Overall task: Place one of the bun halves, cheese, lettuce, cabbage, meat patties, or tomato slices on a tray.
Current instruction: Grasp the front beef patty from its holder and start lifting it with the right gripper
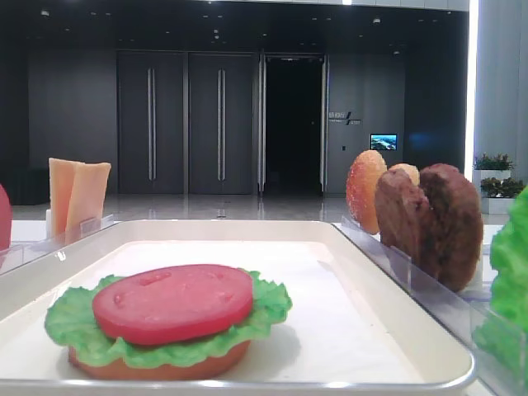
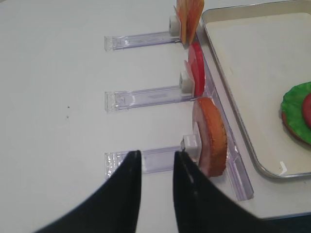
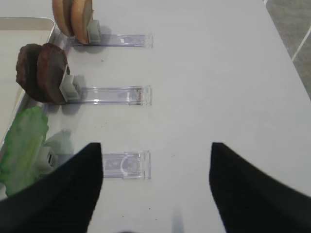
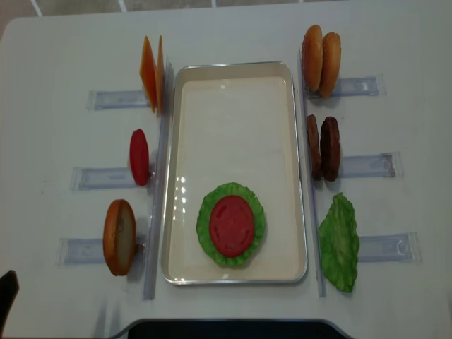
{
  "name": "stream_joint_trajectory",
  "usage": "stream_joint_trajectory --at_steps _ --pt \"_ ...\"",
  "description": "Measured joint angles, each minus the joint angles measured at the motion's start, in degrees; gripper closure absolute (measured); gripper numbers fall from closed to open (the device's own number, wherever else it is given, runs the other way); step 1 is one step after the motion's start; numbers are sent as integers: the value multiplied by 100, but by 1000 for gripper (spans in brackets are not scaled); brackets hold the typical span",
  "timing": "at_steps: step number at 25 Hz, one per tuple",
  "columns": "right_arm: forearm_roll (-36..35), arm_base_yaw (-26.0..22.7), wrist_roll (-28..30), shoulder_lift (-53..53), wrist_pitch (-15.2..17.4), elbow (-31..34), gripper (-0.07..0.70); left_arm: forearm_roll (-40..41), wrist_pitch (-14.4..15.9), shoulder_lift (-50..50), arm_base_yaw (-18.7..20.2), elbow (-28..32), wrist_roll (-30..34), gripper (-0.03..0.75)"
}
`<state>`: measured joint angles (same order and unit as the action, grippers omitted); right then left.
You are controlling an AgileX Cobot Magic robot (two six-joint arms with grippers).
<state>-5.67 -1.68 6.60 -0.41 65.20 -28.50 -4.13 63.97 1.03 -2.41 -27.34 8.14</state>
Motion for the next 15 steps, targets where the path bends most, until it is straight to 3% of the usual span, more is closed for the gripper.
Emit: stream_joint_trajectory --at_steps 5,15 --pt "0 0 0 244 5 -43 153 0 0 0 0 0 0 580" --pt "0 0 -145 2588 -7 -594 153 -5 -5 0 0 0 0 666"
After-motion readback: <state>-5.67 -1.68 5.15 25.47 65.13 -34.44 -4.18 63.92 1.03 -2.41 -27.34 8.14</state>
